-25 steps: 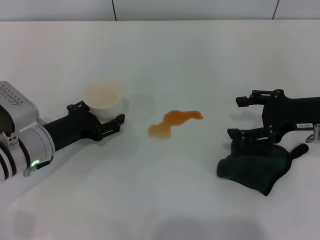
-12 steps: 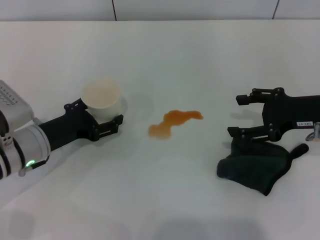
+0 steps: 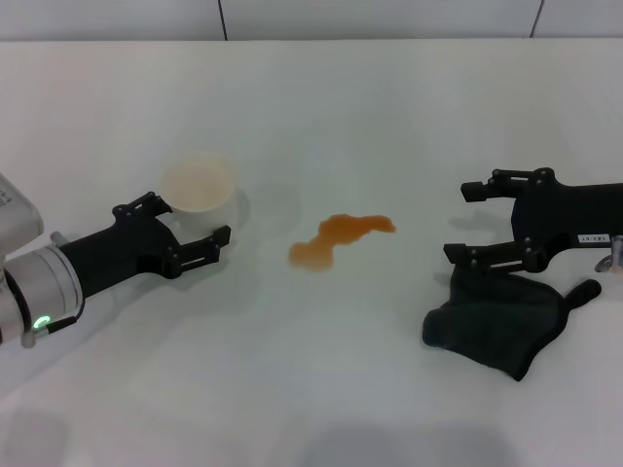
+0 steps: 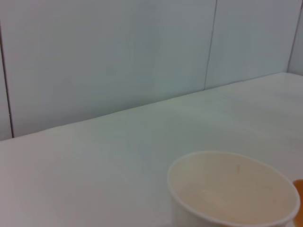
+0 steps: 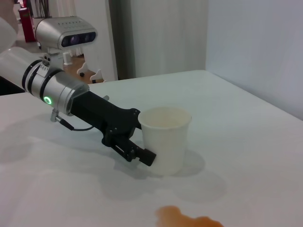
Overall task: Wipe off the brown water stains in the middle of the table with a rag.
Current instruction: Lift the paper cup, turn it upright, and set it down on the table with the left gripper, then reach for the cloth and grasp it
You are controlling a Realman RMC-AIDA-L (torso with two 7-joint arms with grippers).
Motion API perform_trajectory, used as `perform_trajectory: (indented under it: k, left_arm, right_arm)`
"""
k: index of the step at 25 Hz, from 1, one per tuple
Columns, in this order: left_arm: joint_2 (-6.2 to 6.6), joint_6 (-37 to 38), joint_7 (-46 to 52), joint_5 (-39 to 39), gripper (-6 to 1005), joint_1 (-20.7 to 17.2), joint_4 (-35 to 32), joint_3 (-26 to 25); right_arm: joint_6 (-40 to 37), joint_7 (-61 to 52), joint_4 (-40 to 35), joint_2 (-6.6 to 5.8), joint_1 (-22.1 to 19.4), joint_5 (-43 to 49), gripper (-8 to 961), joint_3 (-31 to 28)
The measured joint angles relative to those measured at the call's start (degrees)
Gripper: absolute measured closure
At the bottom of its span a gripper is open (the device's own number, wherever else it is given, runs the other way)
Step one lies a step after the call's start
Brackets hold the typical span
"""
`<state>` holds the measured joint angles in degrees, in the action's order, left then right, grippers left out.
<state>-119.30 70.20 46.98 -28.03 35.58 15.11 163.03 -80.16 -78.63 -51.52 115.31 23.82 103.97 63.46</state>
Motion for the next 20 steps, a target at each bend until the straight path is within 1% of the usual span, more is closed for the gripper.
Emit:
perform_trajectory:
  k: [4,5,6,7,14,20]
  left_arm:
    - [0.00,0.19,1.10,0.69,133,-0.08,0.30,0.01]
    - [0.01,0.53,1.71,1.26,133,-0.10,0.74,0.01]
    - [0.01,2.31,3.68,2.40,133,-0.16,2.57,0.01]
    - [0.01,2.31,3.68,2.40,132,-0.16,2.57,0.01]
    - [-0.06,14.77,9.74,2.86,132,-0.90,11.07,0.01]
    - [0.02,21.14,16.10,4.34,133,-1.03,16.92,0.05]
  right_arm:
    - [0.00,-0.01,-0.09,0.00,-0.07,0.00,97,0.00]
    - [0.01,-0.02,-0.10,0.00,-0.14,0.00,97,0.00]
    - [0.01,-0.02,-0.10,0.00,-0.17,0.00,97,-0.01]
    - [0.01,-0.02,-0.10,0.00,-0.19,0.00,97,-0.01]
    - [0.07,0.06,-0.01,0.00,-0.02,0.00,97,-0.09]
    - [0.09,0.09,-0.05,0.00,0.09,0.00,97,-0.09]
